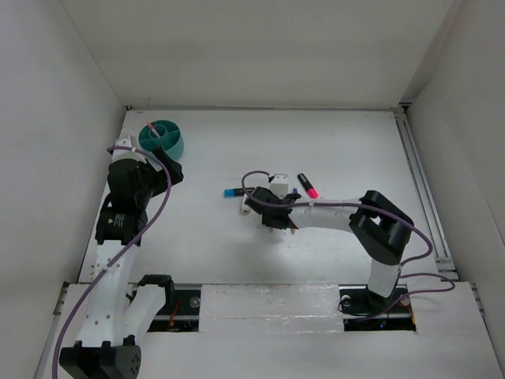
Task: Sort the stationery into containers
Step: Pick up the pen from the center of the board.
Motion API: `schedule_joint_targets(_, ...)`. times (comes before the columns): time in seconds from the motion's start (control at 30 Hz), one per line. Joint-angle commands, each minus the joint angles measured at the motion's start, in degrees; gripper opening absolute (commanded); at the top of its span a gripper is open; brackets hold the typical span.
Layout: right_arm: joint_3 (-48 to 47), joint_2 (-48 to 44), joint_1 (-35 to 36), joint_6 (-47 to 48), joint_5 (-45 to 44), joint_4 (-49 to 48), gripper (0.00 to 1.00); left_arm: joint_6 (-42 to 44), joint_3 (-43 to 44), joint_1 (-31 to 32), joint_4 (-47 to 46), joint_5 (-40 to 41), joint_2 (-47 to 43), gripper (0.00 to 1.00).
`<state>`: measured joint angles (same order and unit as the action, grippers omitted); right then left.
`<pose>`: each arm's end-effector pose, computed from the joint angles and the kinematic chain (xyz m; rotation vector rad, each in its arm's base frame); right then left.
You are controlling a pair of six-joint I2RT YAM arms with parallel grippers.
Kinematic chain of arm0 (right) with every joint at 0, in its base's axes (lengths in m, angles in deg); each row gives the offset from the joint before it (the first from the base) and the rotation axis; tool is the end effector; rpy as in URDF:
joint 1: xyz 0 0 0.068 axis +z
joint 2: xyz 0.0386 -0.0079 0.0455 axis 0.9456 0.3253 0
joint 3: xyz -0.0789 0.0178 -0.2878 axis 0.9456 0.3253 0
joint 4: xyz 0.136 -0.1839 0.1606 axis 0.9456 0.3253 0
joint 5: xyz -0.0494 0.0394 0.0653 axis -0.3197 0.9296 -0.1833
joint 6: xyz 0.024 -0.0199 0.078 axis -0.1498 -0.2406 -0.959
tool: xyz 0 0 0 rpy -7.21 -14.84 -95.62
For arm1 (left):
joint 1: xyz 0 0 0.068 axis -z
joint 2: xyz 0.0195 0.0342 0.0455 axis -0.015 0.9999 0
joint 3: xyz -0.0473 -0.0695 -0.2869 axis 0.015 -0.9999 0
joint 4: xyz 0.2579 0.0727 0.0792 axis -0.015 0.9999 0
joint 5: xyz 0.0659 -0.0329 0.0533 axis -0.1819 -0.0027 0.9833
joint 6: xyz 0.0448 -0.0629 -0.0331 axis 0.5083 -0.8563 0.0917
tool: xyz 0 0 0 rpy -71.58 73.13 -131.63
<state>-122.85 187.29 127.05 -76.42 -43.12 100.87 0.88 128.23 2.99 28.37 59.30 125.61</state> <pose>0.2523 0.3079 0.1417 0.0644 2.4653 0.0535 0.2122 -0.0084 0.3719 -0.3495 1.8166 -0.3294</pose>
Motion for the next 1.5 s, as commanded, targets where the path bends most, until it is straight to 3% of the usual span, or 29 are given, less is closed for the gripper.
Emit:
schedule_joint_targets(0.0,1.62,-4.16,1.45,4.58,3.27,1.79,0.00,0.78,-0.57,-0.11,-3.27,-5.58,0.18,1.00)
schedule_joint_targets(0.2,4.96,-16.73,1.98,17.04,8.08,-14.95,0.00,1.40,-2.76,-0.11,-8.19,-21.33,3.78,1.00)
schedule_joint_targets(0.4,-4.15,-11.40,1.98,25.40,15.02,-21.31,0.00,1.40,-3.91,-0.11,-11.71,-33.29,6.07,1.00)
schedule_joint_targets(0.77,-16.47,-8.31,2.50,29.64,18.72,-26.78,0.00,0.87,-4.44,-0.11,-12.24,-33.39,6.07,0.97)
schedule_joint_targets(0.93,-15.95,-8.31,2.50,30.17,27.66,-31.61,0.00,0.87,-3.91,-0.11,-12.24,-33.39,6.60,0.91)
schedule_joint_targets(1.2,-14.03,-7.16,4.17,29.64,28.83,-34.68,0.00,-0.18,-3.30,-0.11,-11.72,-31.72,5.99,0.91)
schedule_joint_targets(1.37,-11.74,-7.69,4.70,29.11,32.79,-38.81,0.00,-0.71,-3.30,-1.52,-12.24,-31.02,5.46,0.77)
schedule_joint_targets(1.47,-11.74,-7.69,4.70,28.59,32.26,-38.82,0.00,-0.71,-3.30,-2.57,-12.24,-31.63,5.46,0.74)
